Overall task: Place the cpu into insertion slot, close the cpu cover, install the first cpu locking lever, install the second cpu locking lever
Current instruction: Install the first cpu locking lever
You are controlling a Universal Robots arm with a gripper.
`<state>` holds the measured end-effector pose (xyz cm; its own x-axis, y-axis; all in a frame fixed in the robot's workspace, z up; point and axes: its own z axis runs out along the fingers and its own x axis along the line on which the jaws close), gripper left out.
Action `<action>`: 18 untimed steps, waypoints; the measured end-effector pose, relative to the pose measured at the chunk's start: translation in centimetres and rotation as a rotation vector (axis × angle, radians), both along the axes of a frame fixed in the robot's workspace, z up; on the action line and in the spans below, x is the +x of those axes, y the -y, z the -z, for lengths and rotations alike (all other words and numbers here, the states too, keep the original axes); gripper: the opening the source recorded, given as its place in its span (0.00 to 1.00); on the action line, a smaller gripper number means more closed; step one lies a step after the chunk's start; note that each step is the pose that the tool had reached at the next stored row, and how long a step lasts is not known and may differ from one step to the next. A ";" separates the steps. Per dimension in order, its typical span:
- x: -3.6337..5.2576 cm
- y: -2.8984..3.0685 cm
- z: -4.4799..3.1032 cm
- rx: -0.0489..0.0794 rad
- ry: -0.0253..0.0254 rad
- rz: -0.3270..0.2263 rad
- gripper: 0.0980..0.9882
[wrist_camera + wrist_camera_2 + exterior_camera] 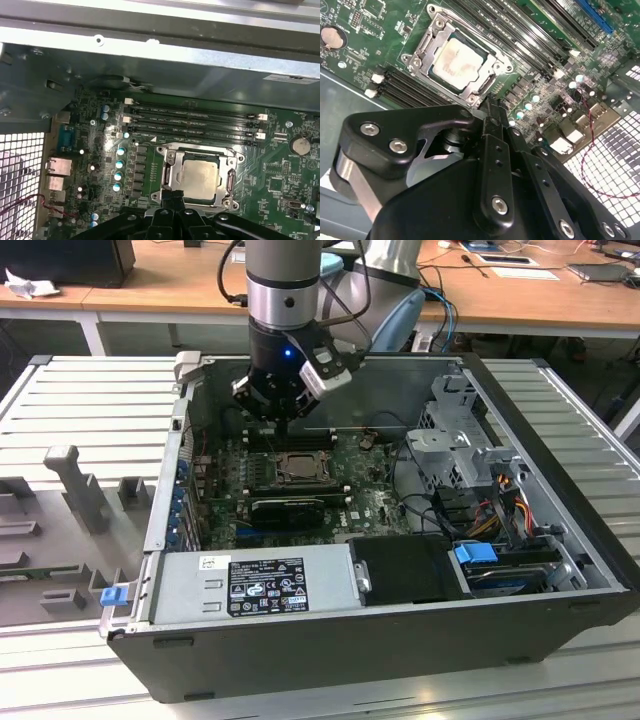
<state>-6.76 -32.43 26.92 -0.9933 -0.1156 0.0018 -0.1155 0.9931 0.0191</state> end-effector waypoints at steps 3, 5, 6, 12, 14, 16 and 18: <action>-0.74 0.01 0.04 0.000 0.0012 0.000 0.01; -1.47 0.00 0.12 0.000 0.0023 0.000 0.01; -1.78 0.00 0.17 0.000 0.0025 0.000 0.01; -3.23 -0.13 0.79 0.000 0.0027 0.036 0.01; -3.91 -0.40 0.98 0.000 0.0025 0.037 0.01; -4.11 -0.72 1.12 0.000 0.0025 0.037 0.01; -4.13 -1.11 1.27 0.000 0.0026 0.037 0.01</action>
